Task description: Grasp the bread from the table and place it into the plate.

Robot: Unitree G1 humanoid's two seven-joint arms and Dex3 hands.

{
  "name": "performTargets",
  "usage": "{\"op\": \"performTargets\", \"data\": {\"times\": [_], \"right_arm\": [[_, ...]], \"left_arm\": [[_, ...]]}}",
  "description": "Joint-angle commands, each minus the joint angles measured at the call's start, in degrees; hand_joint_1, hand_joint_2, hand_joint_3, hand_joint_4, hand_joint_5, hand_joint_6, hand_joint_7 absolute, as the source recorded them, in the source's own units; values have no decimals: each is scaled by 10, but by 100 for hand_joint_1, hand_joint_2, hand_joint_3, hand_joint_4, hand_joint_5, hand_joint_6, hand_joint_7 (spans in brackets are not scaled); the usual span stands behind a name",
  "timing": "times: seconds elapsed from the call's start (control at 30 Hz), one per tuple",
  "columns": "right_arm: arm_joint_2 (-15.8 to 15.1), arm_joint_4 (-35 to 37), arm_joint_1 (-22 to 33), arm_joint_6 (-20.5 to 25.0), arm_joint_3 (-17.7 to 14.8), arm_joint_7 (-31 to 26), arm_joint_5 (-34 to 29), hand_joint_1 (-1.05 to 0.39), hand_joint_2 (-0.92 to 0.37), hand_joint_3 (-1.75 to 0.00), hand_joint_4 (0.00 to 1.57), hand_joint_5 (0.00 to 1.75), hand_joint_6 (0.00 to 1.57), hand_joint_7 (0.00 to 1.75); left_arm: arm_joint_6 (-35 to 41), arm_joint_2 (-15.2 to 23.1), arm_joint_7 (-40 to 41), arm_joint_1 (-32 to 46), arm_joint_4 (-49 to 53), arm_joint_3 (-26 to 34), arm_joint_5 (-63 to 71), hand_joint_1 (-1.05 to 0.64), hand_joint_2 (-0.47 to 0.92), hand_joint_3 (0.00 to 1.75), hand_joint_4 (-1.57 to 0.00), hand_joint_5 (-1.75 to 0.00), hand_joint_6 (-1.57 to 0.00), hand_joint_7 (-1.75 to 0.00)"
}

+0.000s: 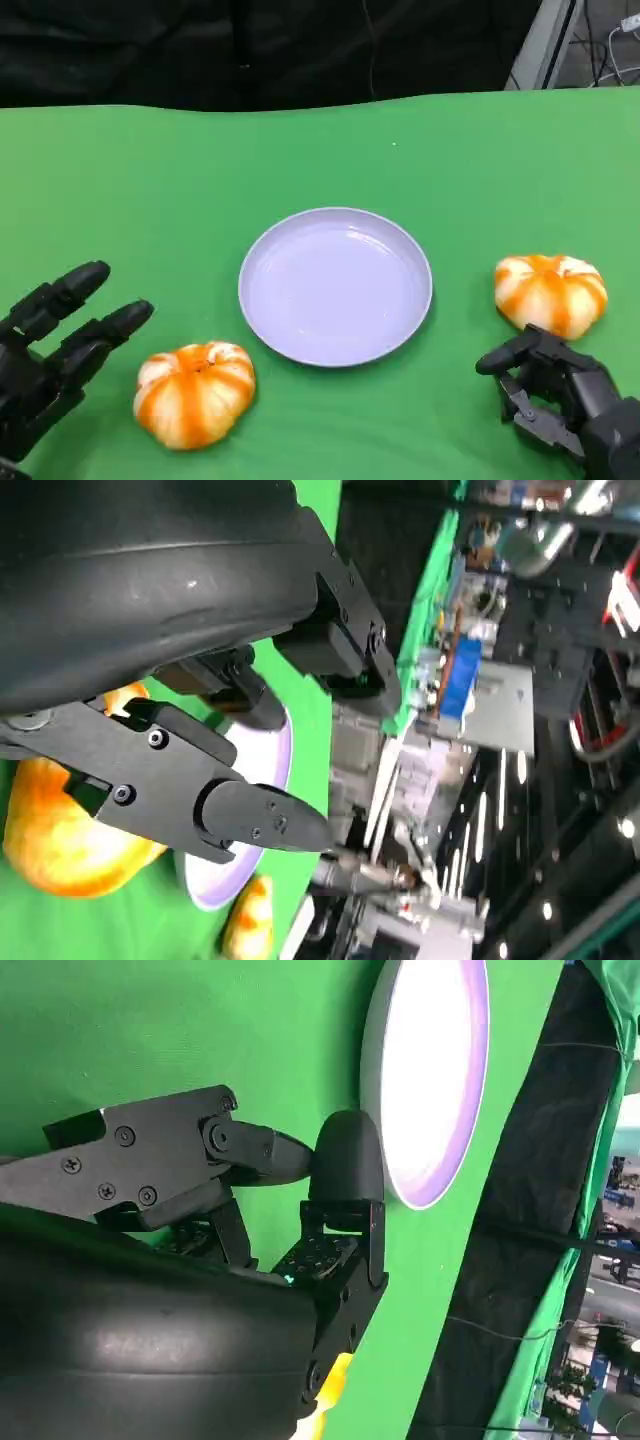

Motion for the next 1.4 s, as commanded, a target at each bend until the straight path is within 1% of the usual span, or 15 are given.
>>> {"op": "performTargets", "data": {"times": [0.03, 0.2, 0.23, 0.33, 0.93, 0.97, 1.0, 1.07, 1.17, 1.27, 1.4], "right_arm": [[-6, 5, 3, 12, 0, -2, 1, -13, -92, -50, 68, 172, 74, 121], [-7, 7, 3, 10, 0, -2, 1, -12, -92, -50, 68, 173, 74, 121], [-7, 7, 3, 10, 0, -2, 1, -13, -92, -50, 68, 173, 74, 122], [-7, 7, 3, 11, 0, -3, 1, -13, -92, -49, 67, 173, 74, 121], [-5, 11, 1, 7, -2, 5, 8, -13, -92, -50, 68, 173, 74, 122], [-5, 10, 1, 8, -1, 2, 5, -13, -92, -50, 68, 173, 74, 121], [-5, 10, 0, 8, 0, 0, 3, -13, -92, -50, 68, 172, 74, 121], [-5, 9, 0, 10, 1, -2, 1, -13, -92, -49, 69, 171, 75, 120], [-4, 6, 1, 13, 2, -4, -1, -13, -92, -50, 69, 171, 75, 120], [-4, 5, 2, 12, 3, -7, -3, -13, -92, -50, 68, 172, 75, 121], [-3, 9, 2, 9, 2, -5, 0, -12, -92, -50, 68, 173, 74, 121]], "left_arm": [[-5, 14, -13, -3, 2, 8, 1, -58, 92, 7, -60, 0, -52, 0], [-10, 13, -16, -2, 1, 7, 6, -59, 92, 7, -59, 0, -51, 0], [-13, 14, -18, 0, -1, 5, 9, -61, 92, 8, -53, 0, -47, 0], [-17, 14, -21, 0, -1, 4, 13, -63, 92, 9, -49, 0, -44, 0], [-25, 14, -28, 0, 2, 3, 18, -62, 92, 11, -47, 0, -43, 0], [-92, 18, 24, 11, -17, -26, 84, -65, 92, 12, -47, 0, -42, 0], [-144, 21, 64, 19, -31, -49, 135, -72, 92, 14, -46, 0, -41, 0], [-213, 28, 134, 31, -50, -82, 216, -78, 92, 16, -45, 0, -41, 0], [-243, 36, 210, 41, -67, -111, 281, -79, 92, 17, -45, 0, -42, -1], [-260, 43, 274, 50, -83, -133, 328, -76, 92, 15, -46, -1, -43, -1], [-268, 57, 338, 57, -98, -161, 376, -76, 92, 17, -47, -1, -43, -1]]}}
